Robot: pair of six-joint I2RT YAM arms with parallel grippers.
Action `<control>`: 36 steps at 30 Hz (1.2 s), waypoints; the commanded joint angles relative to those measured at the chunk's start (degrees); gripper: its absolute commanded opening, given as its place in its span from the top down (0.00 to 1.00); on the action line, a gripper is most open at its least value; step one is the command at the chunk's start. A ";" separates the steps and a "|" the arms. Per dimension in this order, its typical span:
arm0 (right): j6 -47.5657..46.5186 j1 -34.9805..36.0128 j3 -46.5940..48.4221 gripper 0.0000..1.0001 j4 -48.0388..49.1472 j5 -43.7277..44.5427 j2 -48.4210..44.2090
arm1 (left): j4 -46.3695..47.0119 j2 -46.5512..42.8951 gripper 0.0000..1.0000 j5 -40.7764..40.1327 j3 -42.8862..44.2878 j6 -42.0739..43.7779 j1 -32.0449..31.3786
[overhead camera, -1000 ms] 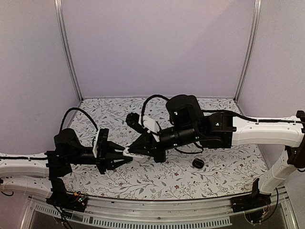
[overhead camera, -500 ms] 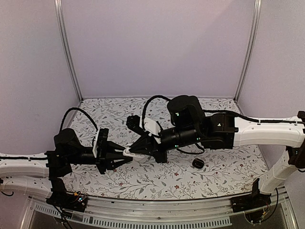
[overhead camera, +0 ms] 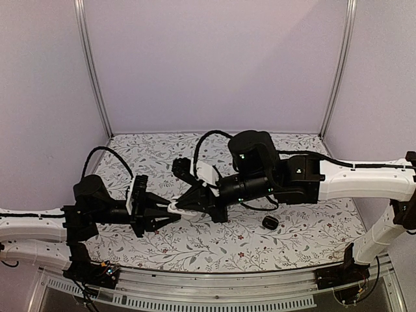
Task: Insert the wireless bluetooth earbuds into the charging case
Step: Pick up the right earbud from the left side groove of the charging case, then insert the right earbud into the right side groove of the charging case.
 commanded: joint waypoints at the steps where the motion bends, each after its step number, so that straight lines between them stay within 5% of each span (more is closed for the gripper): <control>1: 2.02 0.04 -2.75 1.00 1.91 1.56 -0.89 | 4.82 -1.00 1.00 2.03 0.66 1.20 -0.11; 14: 2.21 0.04 -7.23 1.00 11.10 1.09 -10.71 | 5.96 -2.55 1.00 1.17 -1.59 6.42 -1.50; 29: 1.83 0.87 -12.33 1.00 11.28 -7.21 -15.32 | 5.84 -4.48 1.00 -1.64 -2.53 8.19 -1.89; 36: 0.92 2.65 -12.35 1.00 9.96 -2.66 -14.67 | 6.75 -4.96 1.00 -1.34 -2.50 6.31 -1.83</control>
